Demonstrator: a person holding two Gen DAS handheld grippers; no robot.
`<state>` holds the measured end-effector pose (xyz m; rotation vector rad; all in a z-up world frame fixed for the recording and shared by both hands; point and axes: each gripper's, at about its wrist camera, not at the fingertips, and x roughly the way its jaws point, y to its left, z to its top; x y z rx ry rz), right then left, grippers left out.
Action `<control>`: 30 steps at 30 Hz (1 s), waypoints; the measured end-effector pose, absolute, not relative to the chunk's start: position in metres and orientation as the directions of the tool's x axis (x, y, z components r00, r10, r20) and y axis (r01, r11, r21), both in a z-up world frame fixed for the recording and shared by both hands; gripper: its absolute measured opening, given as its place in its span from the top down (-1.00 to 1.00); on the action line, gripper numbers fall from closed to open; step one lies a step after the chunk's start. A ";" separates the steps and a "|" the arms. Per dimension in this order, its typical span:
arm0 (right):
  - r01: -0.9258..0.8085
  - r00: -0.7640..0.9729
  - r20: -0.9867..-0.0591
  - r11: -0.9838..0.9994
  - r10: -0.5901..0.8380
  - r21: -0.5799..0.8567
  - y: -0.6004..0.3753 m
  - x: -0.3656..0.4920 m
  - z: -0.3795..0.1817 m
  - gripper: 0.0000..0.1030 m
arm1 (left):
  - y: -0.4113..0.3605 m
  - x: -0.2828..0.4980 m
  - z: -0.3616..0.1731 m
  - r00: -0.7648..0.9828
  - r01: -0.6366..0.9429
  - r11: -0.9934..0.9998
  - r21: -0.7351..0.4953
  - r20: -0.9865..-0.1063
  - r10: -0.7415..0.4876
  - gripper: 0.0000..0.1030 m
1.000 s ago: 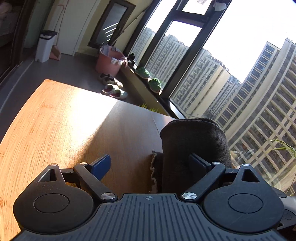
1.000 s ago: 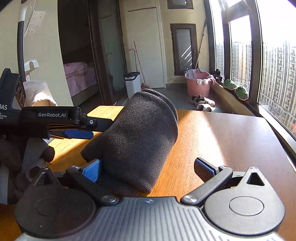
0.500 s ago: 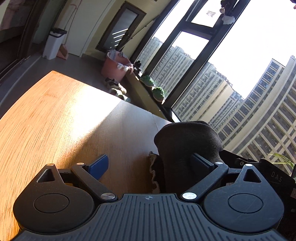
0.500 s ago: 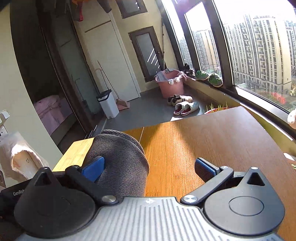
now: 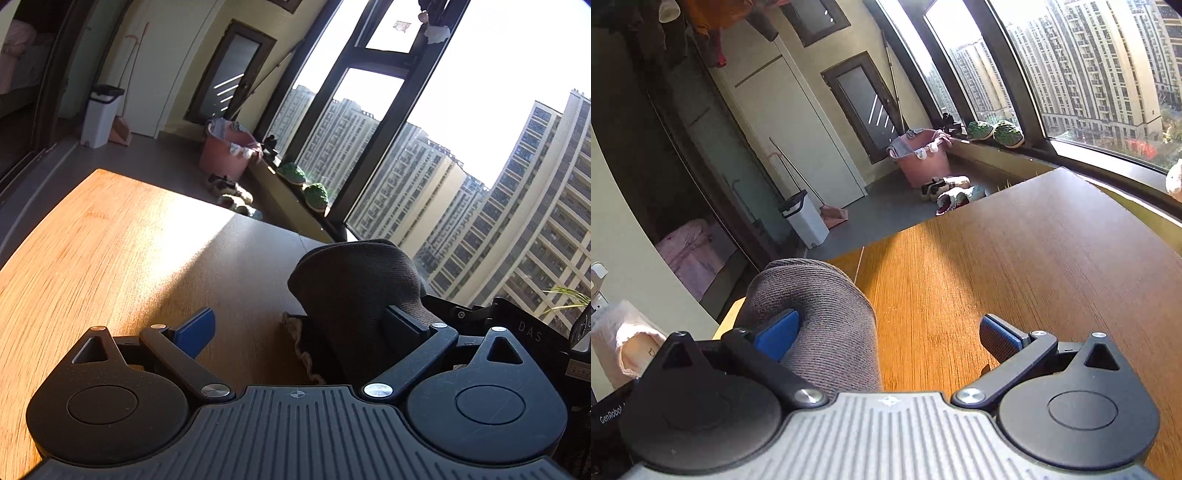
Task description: Fold clothes
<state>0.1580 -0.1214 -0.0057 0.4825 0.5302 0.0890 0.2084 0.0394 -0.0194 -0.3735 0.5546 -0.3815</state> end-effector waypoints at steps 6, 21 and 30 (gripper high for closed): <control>0.033 0.865 -0.451 0.874 0.218 0.485 -0.122 0.156 -0.008 -0.99 | 0.035 0.204 -0.017 0.791 0.246 0.877 -0.413 -0.437 -0.428 -0.97; 0.032 0.875 -0.438 0.876 0.208 0.480 -0.119 0.146 -0.006 -0.99 | 0.044 0.203 -0.017 0.783 0.239 0.871 -0.429 -0.446 -0.434 -1.00; 0.030 0.877 -0.426 0.859 0.224 0.512 -0.119 0.139 -0.007 -1.00 | 0.038 0.198 -0.015 0.809 0.200 0.901 -0.385 -0.453 -0.373 -1.00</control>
